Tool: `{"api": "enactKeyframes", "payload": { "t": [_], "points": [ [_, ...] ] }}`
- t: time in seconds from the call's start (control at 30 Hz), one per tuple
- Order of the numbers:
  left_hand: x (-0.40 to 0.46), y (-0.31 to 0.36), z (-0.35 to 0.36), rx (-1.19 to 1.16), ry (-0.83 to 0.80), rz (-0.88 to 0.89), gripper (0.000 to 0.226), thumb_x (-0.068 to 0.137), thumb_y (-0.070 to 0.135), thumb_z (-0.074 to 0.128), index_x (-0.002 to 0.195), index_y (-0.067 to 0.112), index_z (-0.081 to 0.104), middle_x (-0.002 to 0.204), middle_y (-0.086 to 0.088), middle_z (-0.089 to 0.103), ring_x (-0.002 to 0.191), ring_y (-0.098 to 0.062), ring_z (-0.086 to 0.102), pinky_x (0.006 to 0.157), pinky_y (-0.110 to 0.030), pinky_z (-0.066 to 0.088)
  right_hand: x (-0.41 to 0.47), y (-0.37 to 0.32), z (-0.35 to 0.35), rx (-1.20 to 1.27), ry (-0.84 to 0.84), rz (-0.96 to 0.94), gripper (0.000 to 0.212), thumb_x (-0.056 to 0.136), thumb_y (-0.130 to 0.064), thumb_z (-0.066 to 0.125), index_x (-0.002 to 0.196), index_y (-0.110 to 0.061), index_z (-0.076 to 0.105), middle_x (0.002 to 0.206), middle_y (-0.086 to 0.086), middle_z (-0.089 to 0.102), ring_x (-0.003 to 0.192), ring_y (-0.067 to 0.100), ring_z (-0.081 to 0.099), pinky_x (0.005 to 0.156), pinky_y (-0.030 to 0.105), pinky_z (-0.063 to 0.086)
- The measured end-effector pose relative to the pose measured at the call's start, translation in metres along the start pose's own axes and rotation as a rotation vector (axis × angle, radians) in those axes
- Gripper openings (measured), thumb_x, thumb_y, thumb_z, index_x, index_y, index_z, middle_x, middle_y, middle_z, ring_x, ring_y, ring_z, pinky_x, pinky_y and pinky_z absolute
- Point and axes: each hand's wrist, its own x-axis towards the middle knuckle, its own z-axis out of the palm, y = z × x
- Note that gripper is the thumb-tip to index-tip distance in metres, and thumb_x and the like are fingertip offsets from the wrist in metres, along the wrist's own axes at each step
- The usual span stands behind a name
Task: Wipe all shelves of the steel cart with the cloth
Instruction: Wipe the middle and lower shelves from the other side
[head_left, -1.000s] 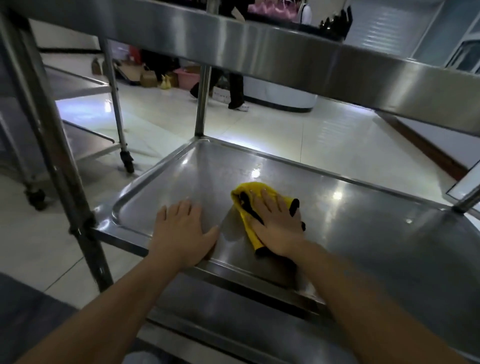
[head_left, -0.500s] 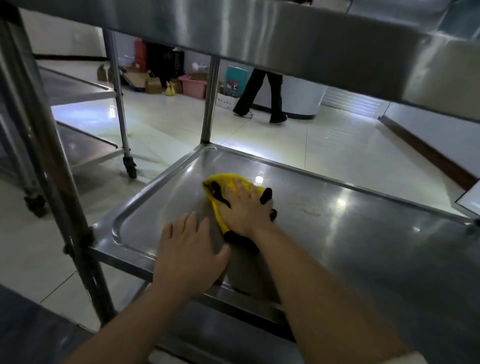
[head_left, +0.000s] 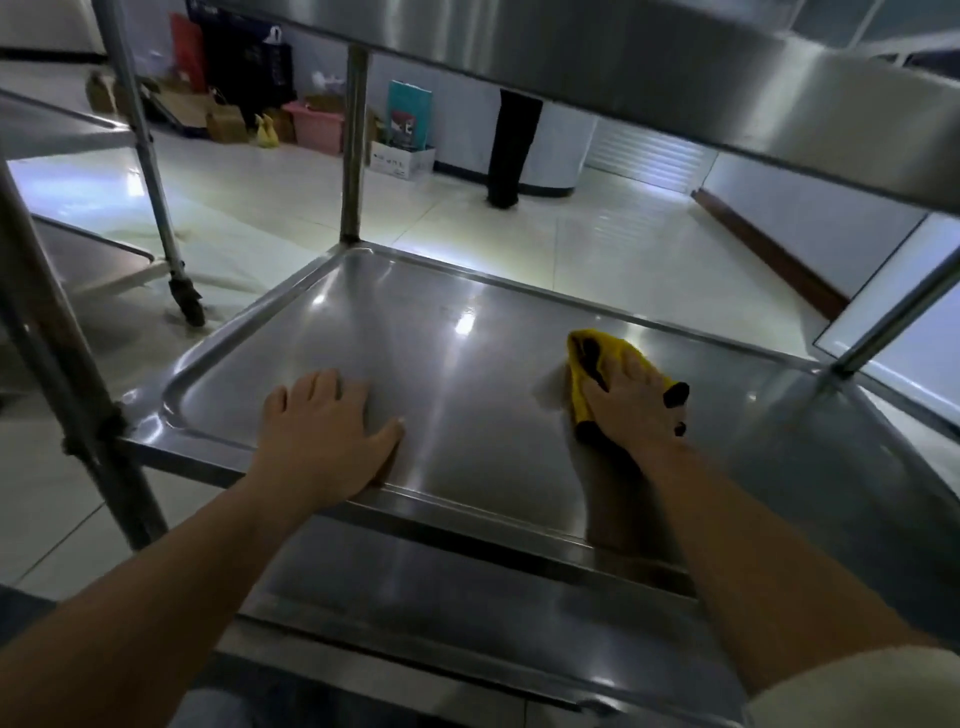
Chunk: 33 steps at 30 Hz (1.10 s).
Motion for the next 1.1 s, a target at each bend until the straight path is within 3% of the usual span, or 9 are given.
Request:
{"api": "enactKeyframes", "payload": {
  "t": [0.1, 0.27, 0.4, 0.53, 0.63, 0.73, 0.87, 0.97, 1.1],
  "points": [
    [0.0, 0.007, -0.001, 0.06, -0.021, 0.058, 0.058, 0.091, 0.061, 0.022, 0.14, 0.033, 0.035, 0.145, -0.004, 0.037, 0.136, -0.026, 0.029, 0.111, -0.049, 0.024, -0.024, -0.004, 0.003, 0.022, -0.021, 0.067, 0.067, 0.092, -0.065, 0.022, 0.151, -0.033, 0.016, 0.162, 0.001, 0.001, 0.146, 0.034, 0.002, 0.109, 0.069, 0.008],
    [0.011, 0.054, -0.008, 0.073, -0.12, 0.15, 0.047, 0.096, 0.049, 0.026, 0.134, 0.028, 0.043, 0.136, -0.006, 0.046, 0.127, -0.027, 0.041, 0.105, -0.048, 0.035, -0.047, -0.053, 0.013, -0.054, -0.141, -0.269, 0.068, 0.091, -0.07, 0.024, 0.15, -0.044, 0.003, 0.161, -0.006, -0.011, 0.148, 0.028, -0.01, 0.11, 0.068, 0.002],
    [-0.006, 0.127, 0.012, 0.086, -0.089, 0.26, 0.06, 0.094, 0.057, 0.027, 0.144, 0.025, 0.032, 0.146, -0.007, 0.038, 0.134, -0.028, 0.035, 0.107, -0.048, 0.031, -0.046, -0.012, 0.005, -0.021, -0.145, -0.363, 0.069, 0.087, -0.076, 0.021, 0.148, -0.048, 0.003, 0.161, -0.011, -0.006, 0.148, 0.022, -0.005, 0.109, 0.065, 0.005],
    [-0.005, 0.137, 0.02, -0.022, -0.026, 0.309, 0.057, 0.092, 0.058, 0.033, 0.14, 0.028, 0.041, 0.148, -0.005, 0.038, 0.135, -0.027, 0.033, 0.11, -0.046, 0.025, -0.044, 0.087, -0.004, -0.014, -0.05, -0.153, 0.073, 0.081, -0.082, 0.022, 0.145, -0.053, 0.006, 0.161, -0.015, -0.003, 0.148, 0.02, -0.001, 0.109, 0.067, 0.01],
    [-0.001, 0.141, 0.022, -0.051, 0.006, 0.346, 0.058, 0.089, 0.06, 0.035, 0.136, 0.027, 0.046, 0.145, -0.006, 0.043, 0.133, -0.029, 0.036, 0.108, -0.048, 0.027, -0.036, 0.158, -0.023, 0.021, -0.043, 0.072, 0.072, 0.086, -0.075, 0.028, 0.149, -0.046, 0.01, 0.162, -0.011, -0.004, 0.148, 0.024, -0.002, 0.112, 0.064, 0.011],
    [0.001, 0.15, 0.02, -0.014, -0.01, 0.351, 0.075, 0.082, 0.076, 0.026, 0.137, 0.028, 0.044, 0.144, -0.007, 0.043, 0.133, -0.03, 0.036, 0.107, -0.049, 0.029, -0.031, 0.17, -0.028, -0.02, -0.057, 0.171, 0.082, 0.08, -0.083, 0.021, 0.15, -0.043, 0.006, 0.161, -0.007, -0.009, 0.147, 0.03, -0.005, 0.11, 0.069, 0.008],
    [0.015, 0.155, 0.02, 0.034, -0.126, 0.47, 0.103, 0.063, 0.092, 0.003, 0.148, 0.038, 0.023, 0.157, -0.002, 0.023, 0.144, -0.025, 0.02, 0.114, -0.047, 0.017, -0.019, 0.126, -0.022, -0.033, -0.142, -0.011, 0.096, 0.068, -0.094, 0.02, 0.148, -0.047, -0.006, 0.159, -0.008, -0.019, 0.146, 0.031, -0.015, 0.105, 0.072, 0.001],
    [0.024, 0.15, 0.025, 0.052, -0.171, 0.509, 0.109, 0.056, 0.095, -0.007, 0.149, 0.043, 0.009, 0.16, 0.0, 0.012, 0.146, -0.021, 0.012, 0.117, -0.044, 0.011, -0.005, 0.096, -0.013, -0.061, -0.168, -0.202, 0.085, 0.078, -0.084, 0.028, 0.148, -0.048, -0.002, 0.159, -0.01, -0.018, 0.147, 0.028, -0.014, 0.108, 0.069, 0.001],
    [0.031, 0.143, 0.031, 0.024, -0.194, 0.507, 0.104, 0.057, 0.097, -0.003, 0.148, 0.046, 0.006, 0.161, 0.003, 0.008, 0.147, -0.016, 0.009, 0.118, -0.043, 0.009, 0.016, 0.103, -0.013, -0.03, -0.142, -0.242, 0.067, 0.091, -0.068, 0.031, 0.15, -0.043, 0.011, 0.161, -0.014, -0.007, 0.148, 0.02, -0.006, 0.111, 0.066, 0.006]
  ]
}}
